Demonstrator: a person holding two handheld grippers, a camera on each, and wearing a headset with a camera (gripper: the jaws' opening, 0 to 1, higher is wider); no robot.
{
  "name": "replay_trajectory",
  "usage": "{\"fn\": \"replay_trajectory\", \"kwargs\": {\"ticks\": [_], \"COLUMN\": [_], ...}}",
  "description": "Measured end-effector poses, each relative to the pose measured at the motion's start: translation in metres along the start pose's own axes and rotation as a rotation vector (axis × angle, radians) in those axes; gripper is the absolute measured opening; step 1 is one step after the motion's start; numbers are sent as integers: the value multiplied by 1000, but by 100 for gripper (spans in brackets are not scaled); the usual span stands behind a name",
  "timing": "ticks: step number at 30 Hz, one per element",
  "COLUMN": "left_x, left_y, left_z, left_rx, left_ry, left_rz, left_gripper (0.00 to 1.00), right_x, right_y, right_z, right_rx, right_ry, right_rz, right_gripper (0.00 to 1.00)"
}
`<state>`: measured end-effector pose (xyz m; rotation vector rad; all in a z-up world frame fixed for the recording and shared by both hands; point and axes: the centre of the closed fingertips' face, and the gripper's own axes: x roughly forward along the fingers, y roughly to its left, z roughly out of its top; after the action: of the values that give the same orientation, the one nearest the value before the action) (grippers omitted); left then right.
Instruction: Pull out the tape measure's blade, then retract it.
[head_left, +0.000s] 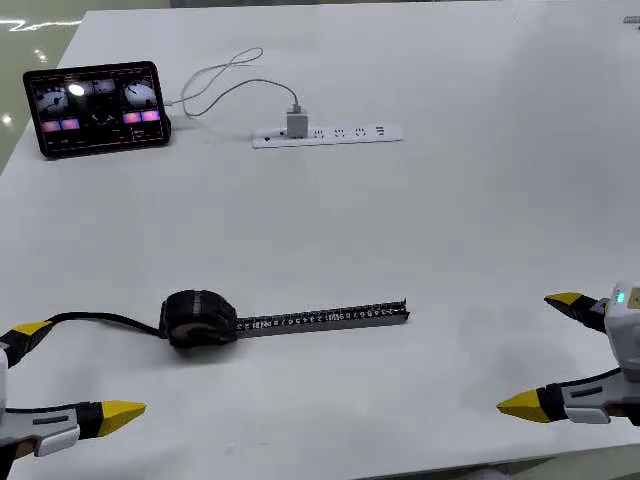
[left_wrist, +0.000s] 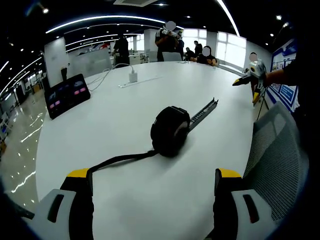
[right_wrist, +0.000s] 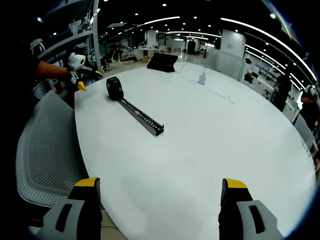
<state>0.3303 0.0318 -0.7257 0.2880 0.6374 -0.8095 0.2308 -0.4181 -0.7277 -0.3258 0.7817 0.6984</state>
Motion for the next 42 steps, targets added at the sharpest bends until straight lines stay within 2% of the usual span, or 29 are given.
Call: {"fn": "replay_trajectory", "kwargs": {"ticks": [8,16,19,24,29,33,36,39,42], "left_x": [1,9,14,22,27,30,31,32,33], "left_y": [-1,-2,-3,-11,-15,-17,-16,-12,-8], "left_z": [0,16,19,35,44,51,56,62,70], "left_rx": [5,-7,-15,-28,-22,-41,-43,-81,-109], "left_ry": [11,-17,-3,-30,-41,-54,-57,-50,-71], "left_rz": [4,35,46,31,28,19,38,79,114], "left_gripper": [99,99,99,99,99,99,99,99,99], "right_x": [2,1,1,5,9,14,17,20,21], "right_y": [-2,-5,-6,-9,-11,-12,-12,-15,-15], "right_z": [3,13,18,26,34,40,46,53,59], "right_rx": [-13,-35,-42,-65,-88,-109,-130,-155,-175], "right_ry": [6,9,8,13,17,23,26,28,26], "right_rz": [7,15,20,26,37,51,62,69,76], "right_gripper": [99,99,99,99,99,99,99,99,99]}}
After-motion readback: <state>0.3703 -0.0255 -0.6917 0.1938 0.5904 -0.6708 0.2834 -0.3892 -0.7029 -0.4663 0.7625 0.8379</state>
